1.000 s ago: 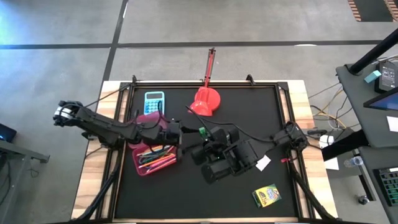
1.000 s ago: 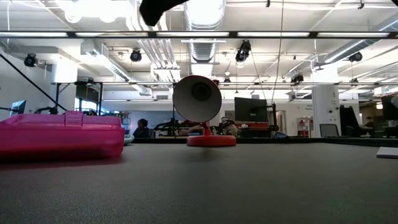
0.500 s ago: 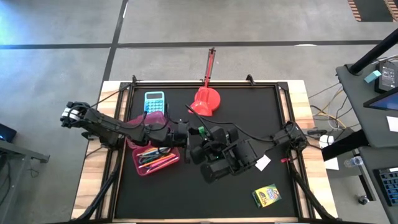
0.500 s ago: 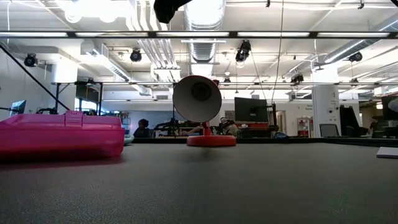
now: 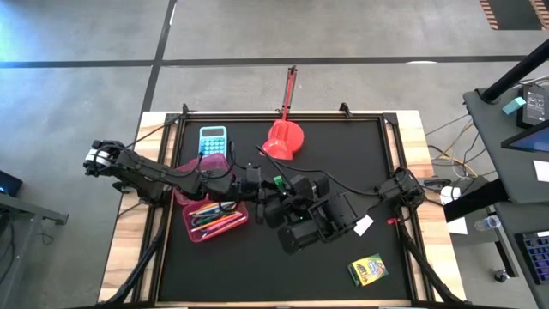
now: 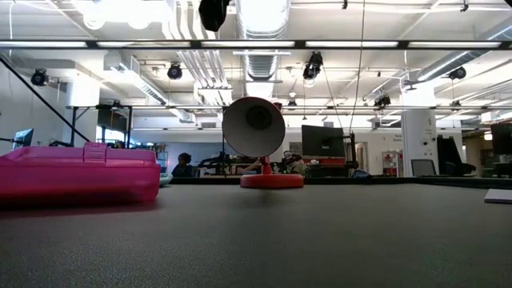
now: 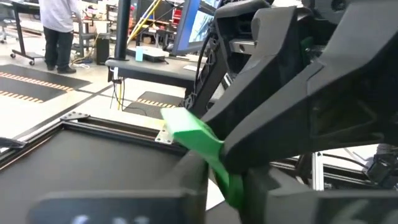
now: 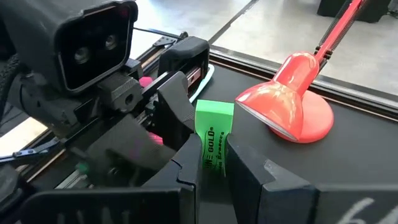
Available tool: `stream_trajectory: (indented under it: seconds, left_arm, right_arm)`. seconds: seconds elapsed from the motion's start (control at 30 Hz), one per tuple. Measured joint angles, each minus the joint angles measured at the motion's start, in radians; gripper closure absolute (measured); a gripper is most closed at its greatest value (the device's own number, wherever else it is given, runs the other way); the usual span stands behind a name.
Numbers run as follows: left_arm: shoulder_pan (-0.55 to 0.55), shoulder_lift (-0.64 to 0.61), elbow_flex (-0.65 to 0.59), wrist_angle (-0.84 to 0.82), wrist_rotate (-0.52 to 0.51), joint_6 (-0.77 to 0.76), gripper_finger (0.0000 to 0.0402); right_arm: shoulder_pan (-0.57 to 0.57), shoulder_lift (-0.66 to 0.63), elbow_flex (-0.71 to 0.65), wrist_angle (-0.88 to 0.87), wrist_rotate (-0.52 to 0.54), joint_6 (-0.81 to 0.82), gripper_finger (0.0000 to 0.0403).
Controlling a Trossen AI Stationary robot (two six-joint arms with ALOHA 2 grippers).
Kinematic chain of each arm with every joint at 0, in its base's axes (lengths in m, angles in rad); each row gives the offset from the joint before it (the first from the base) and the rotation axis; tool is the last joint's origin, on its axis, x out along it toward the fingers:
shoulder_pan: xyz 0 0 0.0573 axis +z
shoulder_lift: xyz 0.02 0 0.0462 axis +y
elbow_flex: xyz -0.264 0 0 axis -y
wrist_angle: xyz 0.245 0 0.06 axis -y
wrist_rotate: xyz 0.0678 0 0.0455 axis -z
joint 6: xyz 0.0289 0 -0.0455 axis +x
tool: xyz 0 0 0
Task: Pack school essentials
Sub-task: Put the green eraser into the red supply box
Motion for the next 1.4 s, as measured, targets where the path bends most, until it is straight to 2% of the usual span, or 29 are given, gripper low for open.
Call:
stream_trajectory:
  seconds: [0.1, 0.3, 0.63, 0.73, 0.87, 1.0, 1.13, 1.23, 1.4]
  left_arm:
    - [0.0, 0.0, 0.0, 0.001, 0.002, -0.001, 0.0393]
    - [-0.001, 0.0, 0.0, 0.007, 0.017, 0.0, 0.0391]
    - [-0.002, -0.003, 0.002, -0.012, 0.085, -0.007, 0.0391]
    - [-0.001, -0.003, 0.002, -0.041, 0.112, -0.055, 0.0391]
    - [-0.001, -0.005, 0.002, -0.102, 0.131, -0.08, 0.0391]
    - [0.0, -0.026, 0.006, -0.256, 0.146, -0.114, 0.0391]
    - [0.0, -0.09, 0.009, -0.48, 0.17, -0.172, 0.0391]
    - [0.001, -0.175, 0.009, -0.711, 0.229, -0.209, 0.0391]
    - [0.0, -0.35, 0.006, -1.204, 0.332, -0.287, 0.0391]
  right_arm:
    - [0.003, -0.001, 0.0, 0.0, -0.001, 0.0, 0.0358]
    - [0.009, -0.011, 0.0, 0.002, -0.023, -0.008, 0.035]
    - [0.012, -0.057, 0.0, -0.001, -0.133, -0.107, 0.0236]
    - [0.029, -0.088, -0.001, -0.008, -0.172, -0.15, 0.0216]
    - [0.06, -0.13, 0.0, -0.024, -0.182, -0.189, 0.0208]
    - [0.098, -0.16, -0.001, -0.093, -0.185, -0.172, 0.0211]
    - [0.135, -0.18, -0.002, -0.182, -0.187, -0.075, 0.0218]
    - [0.162, -0.182, -0.022, -0.171, -0.193, -0.077, 0.0222]
    - [0.198, -0.176, -0.093, -0.173, -0.221, -0.027, 0.0222]
